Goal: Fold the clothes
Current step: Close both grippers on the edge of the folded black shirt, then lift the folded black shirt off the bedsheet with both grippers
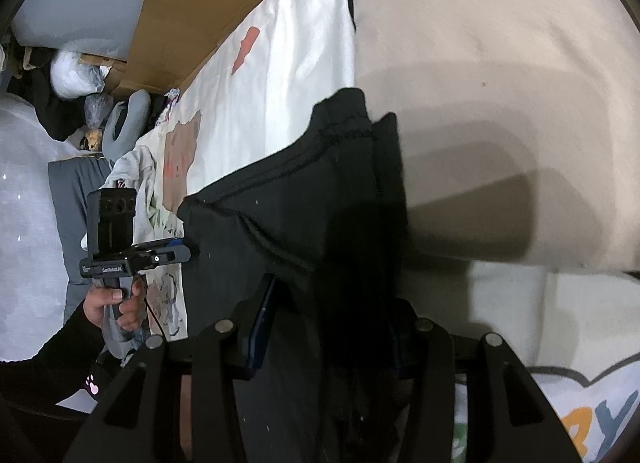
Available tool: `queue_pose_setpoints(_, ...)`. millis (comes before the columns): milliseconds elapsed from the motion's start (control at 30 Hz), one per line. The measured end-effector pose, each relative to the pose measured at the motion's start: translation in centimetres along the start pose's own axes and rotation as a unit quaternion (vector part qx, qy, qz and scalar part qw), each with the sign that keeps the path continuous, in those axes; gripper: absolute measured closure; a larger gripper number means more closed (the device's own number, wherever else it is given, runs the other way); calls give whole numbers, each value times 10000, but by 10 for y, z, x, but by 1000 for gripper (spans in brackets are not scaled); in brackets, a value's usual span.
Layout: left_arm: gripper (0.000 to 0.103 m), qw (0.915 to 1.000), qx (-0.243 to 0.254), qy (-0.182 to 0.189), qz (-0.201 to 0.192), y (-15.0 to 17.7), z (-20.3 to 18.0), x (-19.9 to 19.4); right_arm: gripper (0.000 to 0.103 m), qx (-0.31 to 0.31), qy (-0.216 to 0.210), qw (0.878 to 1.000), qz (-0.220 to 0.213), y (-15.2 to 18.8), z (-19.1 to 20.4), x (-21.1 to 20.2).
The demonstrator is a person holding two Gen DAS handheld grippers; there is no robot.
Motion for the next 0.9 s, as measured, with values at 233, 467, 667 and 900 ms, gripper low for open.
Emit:
queue_pose_setpoints(233,83,9998,-96,-179,-40,-1,6,-9,79,-78,-3,10000,-4,-2,4,2)
queue_pose_setpoints(467,97,9993,13,-339,-133,0,-4,-18,90,-178,133,9997,-32,0,7,-1)
queue_pose_setpoints(667,98,9977,89,-661,-149,-2,-25,-16,93,-147,415,9990,-83,0,15,-3)
queue_pose_setpoints(900,99,9948,-35,-993,-205,-1,-35,-25,93,-242,898,9956,-68,-2,30,-6)
Point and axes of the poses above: each gripper's, at about its wrist camera, not at the fingertips, and x roughly the way its jaws point, z to its left, y to its underside, the point moved 3 cm from there along x, roughly the way its jaws point, and after that the axes turned 2 degrees about z, right-handed, at the moved point
